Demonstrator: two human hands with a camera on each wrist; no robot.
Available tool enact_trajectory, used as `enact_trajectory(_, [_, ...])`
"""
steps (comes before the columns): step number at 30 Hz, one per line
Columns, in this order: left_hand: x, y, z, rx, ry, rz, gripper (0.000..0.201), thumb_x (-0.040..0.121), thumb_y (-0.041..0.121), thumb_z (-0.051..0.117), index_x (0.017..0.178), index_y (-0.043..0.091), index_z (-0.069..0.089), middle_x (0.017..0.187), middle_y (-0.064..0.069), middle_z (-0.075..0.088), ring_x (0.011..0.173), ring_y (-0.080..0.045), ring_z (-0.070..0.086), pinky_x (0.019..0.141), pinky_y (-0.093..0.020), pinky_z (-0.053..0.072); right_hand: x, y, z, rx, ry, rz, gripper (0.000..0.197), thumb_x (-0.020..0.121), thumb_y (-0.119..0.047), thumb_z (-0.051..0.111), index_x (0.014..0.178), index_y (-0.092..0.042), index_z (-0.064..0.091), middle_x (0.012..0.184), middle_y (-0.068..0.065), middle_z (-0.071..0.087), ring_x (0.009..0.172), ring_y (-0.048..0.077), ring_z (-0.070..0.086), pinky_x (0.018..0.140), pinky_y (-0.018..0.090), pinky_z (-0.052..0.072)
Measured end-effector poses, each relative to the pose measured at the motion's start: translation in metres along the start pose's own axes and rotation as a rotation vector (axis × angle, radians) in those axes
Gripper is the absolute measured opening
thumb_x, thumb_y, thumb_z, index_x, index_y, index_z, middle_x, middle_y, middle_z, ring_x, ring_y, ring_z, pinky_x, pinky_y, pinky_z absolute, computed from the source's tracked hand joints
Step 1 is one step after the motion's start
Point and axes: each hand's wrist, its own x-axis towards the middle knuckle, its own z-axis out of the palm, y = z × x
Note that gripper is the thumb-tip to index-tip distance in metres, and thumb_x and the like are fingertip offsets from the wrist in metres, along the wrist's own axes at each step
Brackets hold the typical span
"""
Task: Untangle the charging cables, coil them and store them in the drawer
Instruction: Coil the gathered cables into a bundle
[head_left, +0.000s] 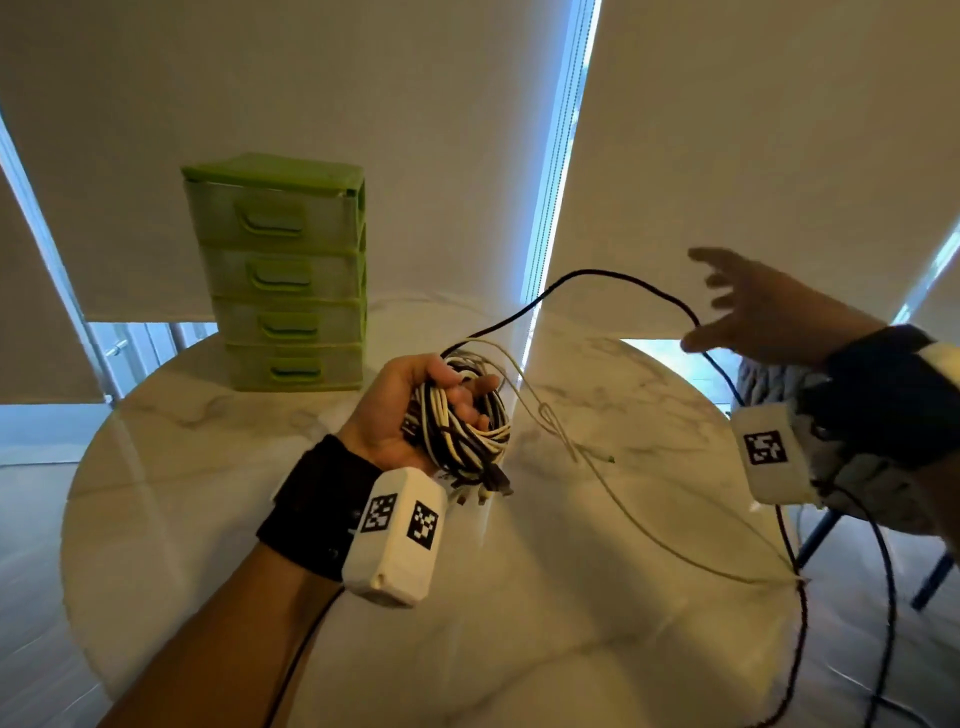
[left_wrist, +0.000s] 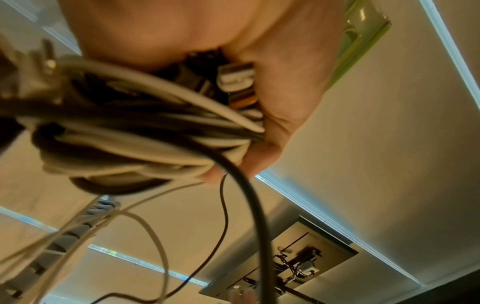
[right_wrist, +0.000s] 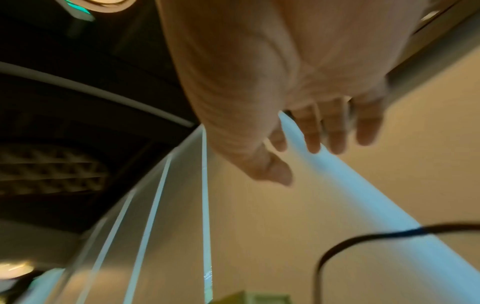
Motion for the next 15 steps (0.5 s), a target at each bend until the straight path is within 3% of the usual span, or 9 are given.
enact_trajectory(3, [0.003,-0.005,0.003,0.017,0.022,-0.015,0.056,0.040,0.006,0.080,0.093,-0.007,0.068,0.047,0.000,0.051,0.046,-0.013,0.052,0.071,-0.026,0.051,-0.037,-0.054,-0.008,0.158,0.353,-0.311,0.064,0.080,-0.010,0.071,0.136,-0.027,0.047,0.119,0.005,0.055,0.099,0.015,0.056,0.086,0.030,0.047])
enact_trajectory(5, [0.001,-0.005,0.005,-0.007,0.007,-0.028,0.053,0.040,0.004,0.079,0.091,-0.007,0.067,0.047,0.000,0.050,0.045,-0.014,0.052,0.069,-0.026,0.053,-0.066,-0.087,0.007,0.165,0.356,-0.481,0.030,0.083,-0.013,0.066,0.110,-0.026,0.063,0.090,-0.005,0.065,0.078,0.008,0.060,0.077,0.028,0.051])
enact_trajectory(6, [0.000,-0.005,0.006,-0.021,-0.004,-0.033,0.052,0.041,0.003,0.078,0.090,-0.007,0.066,0.048,-0.001,0.051,0.045,-0.014,0.052,0.068,-0.025,0.054,-0.079,-0.096,0.018,0.089,0.246,-0.474,0.018,0.085,-0.022,0.067,0.101,-0.027,0.063,0.082,-0.009,0.065,0.073,0.007,0.061,0.075,0.028,0.053])
enact_trajectory(7, [-0.001,-0.005,0.007,-0.030,-0.014,-0.036,0.052,0.042,0.002,0.078,0.091,-0.007,0.065,0.048,-0.001,0.051,0.046,-0.015,0.053,0.066,-0.025,0.055,-0.089,-0.100,0.030,0.011,0.086,-0.386,0.020,0.085,-0.037,0.068,0.102,-0.029,0.060,0.084,-0.012,0.064,0.076,0.006,0.061,0.076,0.029,0.053])
enact_trajectory(9, [-0.002,-0.003,0.007,-0.033,-0.018,-0.033,0.052,0.042,0.002,0.078,0.092,-0.006,0.064,0.049,-0.001,0.052,0.047,-0.015,0.053,0.063,-0.025,0.055,-0.100,-0.090,0.051,-0.064,-0.189,-0.134,0.056,0.076,-0.060,0.067,0.120,-0.030,0.050,0.104,-0.009,0.062,0.094,0.010,0.060,0.084,0.030,0.052])
enact_trajectory(10, [-0.002,-0.002,0.006,-0.035,-0.016,-0.029,0.052,0.042,0.003,0.078,0.092,-0.006,0.064,0.049,-0.001,0.052,0.047,-0.015,0.053,0.064,-0.025,0.055,-0.102,-0.080,0.061,-0.076,-0.283,-0.050,0.072,0.073,-0.062,0.069,0.131,-0.030,0.042,0.118,-0.006,0.061,0.102,0.013,0.059,0.088,0.031,0.050])
enact_trajectory(11, [-0.001,-0.002,0.006,-0.039,-0.015,-0.030,0.053,0.042,0.003,0.078,0.092,-0.006,0.064,0.049,-0.001,0.053,0.047,-0.015,0.053,0.063,-0.026,0.055,-0.105,-0.070,0.071,-0.092,-0.379,0.002,0.081,0.074,-0.059,0.070,0.139,-0.030,0.034,0.129,-0.003,0.058,0.109,0.016,0.058,0.092,0.031,0.048])
enact_trajectory(13, [0.000,-0.005,0.006,-0.048,-0.016,-0.032,0.055,0.042,0.003,0.078,0.094,-0.006,0.064,0.049,-0.001,0.053,0.046,-0.015,0.054,0.063,-0.027,0.056,-0.112,-0.051,0.090,-0.121,-0.516,0.050,0.077,0.083,-0.046,0.069,0.145,-0.026,0.029,0.135,0.001,0.054,0.115,0.019,0.056,0.096,0.031,0.045])
enact_trajectory(15, [0.001,-0.008,0.008,-0.046,-0.029,-0.034,0.054,0.043,0.004,0.078,0.094,-0.007,0.064,0.049,-0.001,0.054,0.046,-0.015,0.055,0.065,-0.028,0.056,-0.118,-0.033,0.101,-0.089,-0.509,0.052,0.048,0.092,-0.034,0.061,0.136,-0.023,0.044,0.117,0.000,0.062,0.103,0.016,0.060,0.088,0.026,0.047])
